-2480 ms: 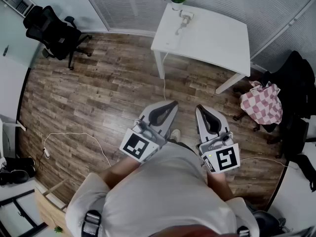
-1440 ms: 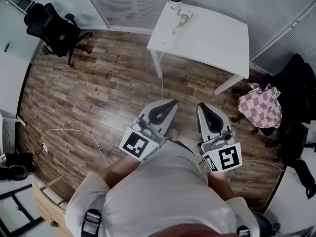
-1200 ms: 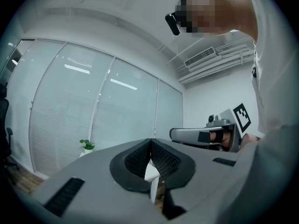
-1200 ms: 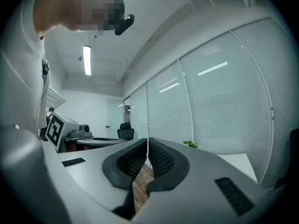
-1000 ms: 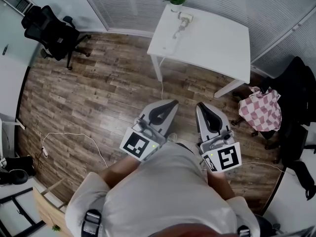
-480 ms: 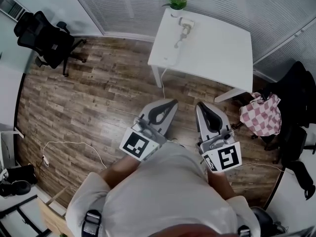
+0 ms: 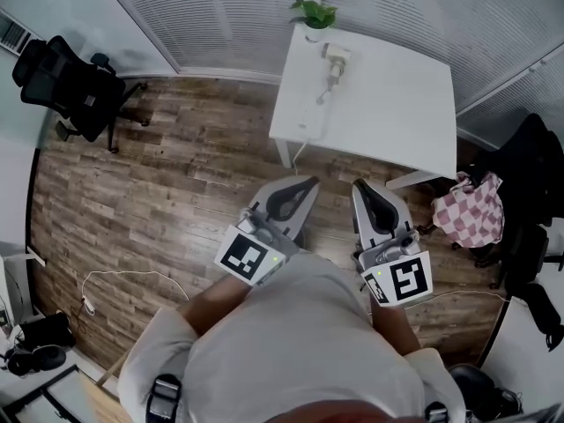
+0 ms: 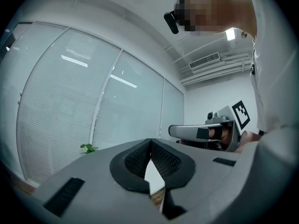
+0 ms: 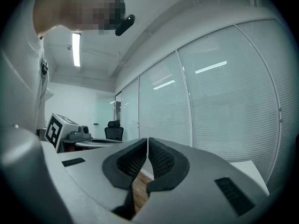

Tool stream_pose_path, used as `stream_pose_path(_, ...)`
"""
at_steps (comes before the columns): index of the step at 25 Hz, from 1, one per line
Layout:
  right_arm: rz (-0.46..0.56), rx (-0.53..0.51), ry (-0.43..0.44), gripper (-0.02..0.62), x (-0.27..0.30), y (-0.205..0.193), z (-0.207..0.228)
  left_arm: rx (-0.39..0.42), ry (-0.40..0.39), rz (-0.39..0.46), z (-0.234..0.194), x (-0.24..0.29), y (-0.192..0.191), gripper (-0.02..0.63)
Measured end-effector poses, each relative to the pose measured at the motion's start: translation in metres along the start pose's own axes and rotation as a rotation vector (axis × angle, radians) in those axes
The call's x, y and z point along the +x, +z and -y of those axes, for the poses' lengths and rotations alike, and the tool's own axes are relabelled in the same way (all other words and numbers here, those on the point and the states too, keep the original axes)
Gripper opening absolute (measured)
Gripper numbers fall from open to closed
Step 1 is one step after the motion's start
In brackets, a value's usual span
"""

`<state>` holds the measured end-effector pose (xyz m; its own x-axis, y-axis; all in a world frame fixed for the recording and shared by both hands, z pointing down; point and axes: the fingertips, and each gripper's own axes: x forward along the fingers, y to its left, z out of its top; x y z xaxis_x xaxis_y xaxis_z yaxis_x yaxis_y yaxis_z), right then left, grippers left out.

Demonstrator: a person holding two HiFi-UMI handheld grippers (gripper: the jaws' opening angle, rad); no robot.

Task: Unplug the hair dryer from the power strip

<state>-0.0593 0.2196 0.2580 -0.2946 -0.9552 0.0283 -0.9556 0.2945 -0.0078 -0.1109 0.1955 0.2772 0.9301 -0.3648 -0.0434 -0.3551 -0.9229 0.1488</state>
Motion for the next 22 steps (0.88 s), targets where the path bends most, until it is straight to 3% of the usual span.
stream_pose_path(10, -0.024, 0.006, -0.029, 0.034, 0.061, -0.005, 0.011, -0.019, -0.030, -0.018, -0.060, 0.017, 0.000, 0.029)
stream_pose_path(22, -0.057, 0.024, -0.036, 0.034, 0.088, -0.020, 0.031, -0.032, -0.022, -0.044, -0.088, 0.034, -0.010, 0.029)
